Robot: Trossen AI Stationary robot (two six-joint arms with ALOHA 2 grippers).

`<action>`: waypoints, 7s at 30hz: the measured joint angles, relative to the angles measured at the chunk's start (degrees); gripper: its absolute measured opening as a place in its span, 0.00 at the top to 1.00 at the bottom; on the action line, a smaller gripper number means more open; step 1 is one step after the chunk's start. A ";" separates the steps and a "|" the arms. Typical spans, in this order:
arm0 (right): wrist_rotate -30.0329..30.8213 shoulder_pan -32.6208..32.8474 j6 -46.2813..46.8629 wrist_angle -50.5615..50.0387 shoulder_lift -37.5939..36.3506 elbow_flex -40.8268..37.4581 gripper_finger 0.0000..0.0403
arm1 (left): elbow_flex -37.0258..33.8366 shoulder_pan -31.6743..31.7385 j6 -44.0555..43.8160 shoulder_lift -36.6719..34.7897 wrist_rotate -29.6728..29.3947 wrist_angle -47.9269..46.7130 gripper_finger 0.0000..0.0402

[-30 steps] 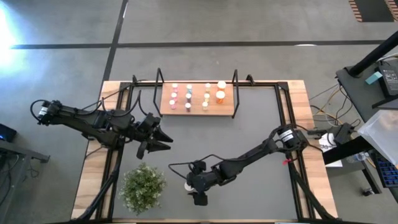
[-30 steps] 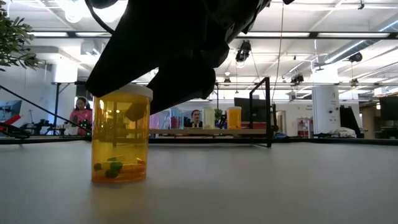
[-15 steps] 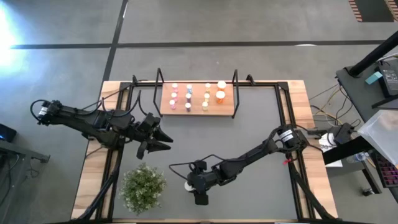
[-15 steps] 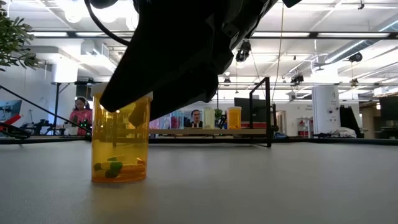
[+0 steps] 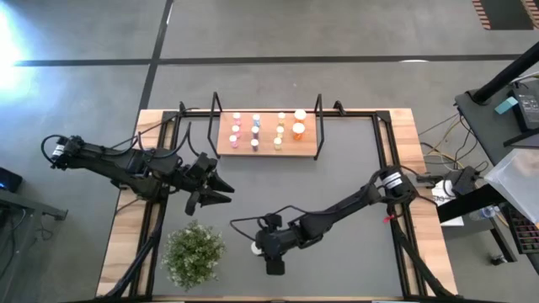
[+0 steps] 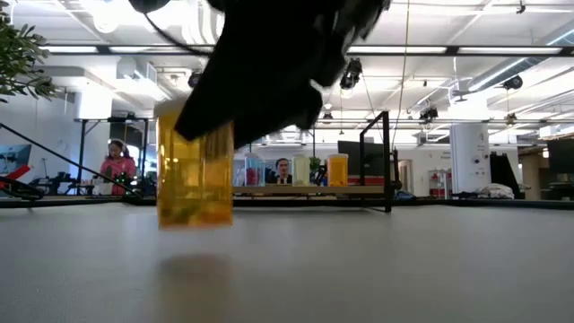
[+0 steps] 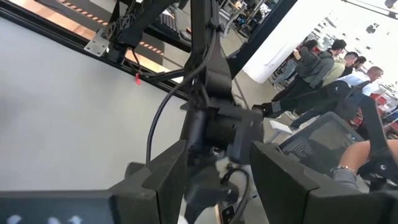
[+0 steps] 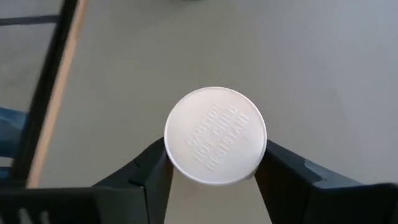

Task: Pick and place medicine bottles onto shelf by color
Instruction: Put the orange pill bottle on the shelf aligned with the other orange pill bottles, then return to Home Position

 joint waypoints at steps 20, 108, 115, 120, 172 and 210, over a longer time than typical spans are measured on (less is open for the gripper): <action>16.58 -6.20 -1.80 -24.27 -20.93 -3.85 0.53 | -0.92 -0.02 -0.07 0.06 -0.62 -0.03 0.60; 37.89 -30.12 49.51 -18.15 -17.21 -18.80 0.53 | 11.45 10.91 35.95 -9.87 -21.81 0.34 0.60; 37.81 -30.32 47.83 -18.15 -17.21 -18.80 0.53 | 11.43 10.91 35.98 -9.87 -21.81 0.32 0.60; 37.02 -30.54 47.81 -18.17 -17.21 -18.80 0.53 | 11.43 10.91 35.98 -9.87 -21.81 0.32 0.60; 34.14 -31.01 44.71 -17.79 -19.52 -18.84 0.23 | 11.43 10.89 35.82 -9.85 -21.79 0.30 0.60; 24.93 -30.14 3.52 -25.21 -61.50 -18.84 0.32 | 10.66 10.89 32.89 -24.21 -20.94 -13.57 0.60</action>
